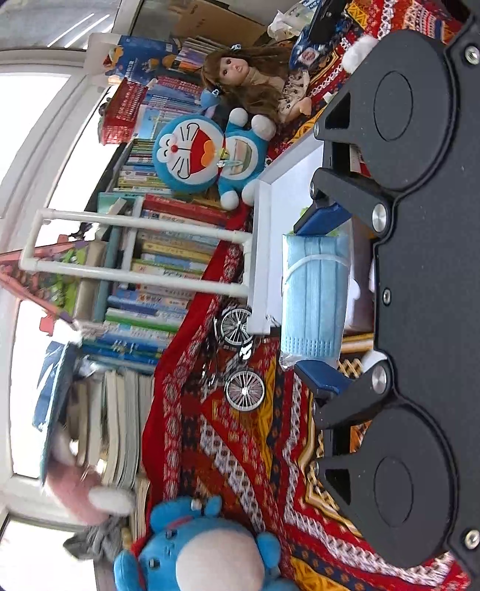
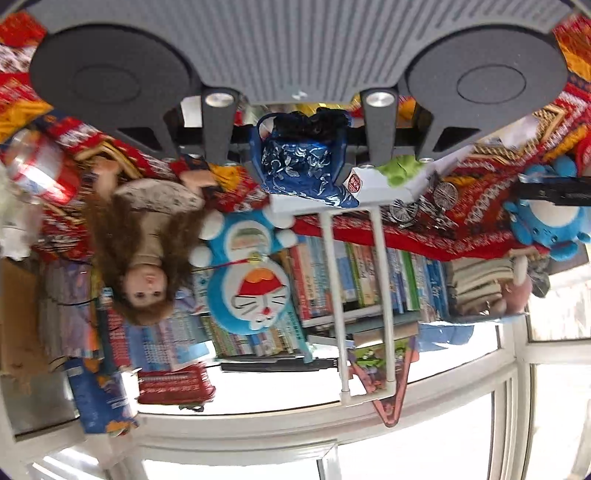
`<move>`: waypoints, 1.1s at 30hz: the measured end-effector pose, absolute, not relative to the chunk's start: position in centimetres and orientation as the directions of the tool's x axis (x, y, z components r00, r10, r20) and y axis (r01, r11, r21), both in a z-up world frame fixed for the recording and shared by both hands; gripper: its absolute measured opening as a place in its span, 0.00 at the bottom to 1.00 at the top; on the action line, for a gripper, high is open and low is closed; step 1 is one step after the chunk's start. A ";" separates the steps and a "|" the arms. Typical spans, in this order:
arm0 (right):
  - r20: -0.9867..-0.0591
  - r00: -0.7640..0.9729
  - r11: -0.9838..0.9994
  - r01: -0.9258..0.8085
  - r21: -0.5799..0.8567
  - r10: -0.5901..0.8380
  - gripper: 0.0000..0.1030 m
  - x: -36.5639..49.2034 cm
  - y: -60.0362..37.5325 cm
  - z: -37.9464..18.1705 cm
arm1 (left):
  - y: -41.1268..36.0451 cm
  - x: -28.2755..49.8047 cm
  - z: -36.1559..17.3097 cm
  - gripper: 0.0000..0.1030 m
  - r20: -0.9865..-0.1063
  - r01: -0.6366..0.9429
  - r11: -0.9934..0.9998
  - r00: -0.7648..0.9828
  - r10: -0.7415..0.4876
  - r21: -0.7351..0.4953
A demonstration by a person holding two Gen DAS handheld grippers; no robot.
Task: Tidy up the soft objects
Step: 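Place the blue mask in the tray with the left gripper while the right places the pouch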
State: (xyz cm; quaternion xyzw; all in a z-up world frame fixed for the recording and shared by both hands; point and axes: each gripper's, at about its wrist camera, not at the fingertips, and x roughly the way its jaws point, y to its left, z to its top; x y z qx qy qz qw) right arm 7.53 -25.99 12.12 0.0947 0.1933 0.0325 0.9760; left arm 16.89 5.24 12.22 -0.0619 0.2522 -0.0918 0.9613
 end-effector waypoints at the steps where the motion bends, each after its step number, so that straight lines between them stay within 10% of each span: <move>1: -0.378 0.918 0.977 -0.039 0.211 0.119 0.40 8.4 -25.9 12.2 | 5.0 17.8 12.3 0.69 -0.484 0.149 0.973 0.848 -0.217 -0.175; 19: -0.586 0.782 0.956 -0.041 0.292 0.213 0.41 22.9 -23.1 8.3 | -1.8 32.4 6.2 0.68 -0.744 0.122 0.983 0.642 -0.184 -0.138; 33: -0.656 0.720 0.954 -0.030 0.298 0.227 0.48 24.7 -22.4 4.6 | -1.9 33.3 4.6 0.74 -0.739 0.122 0.981 0.646 -0.192 -0.149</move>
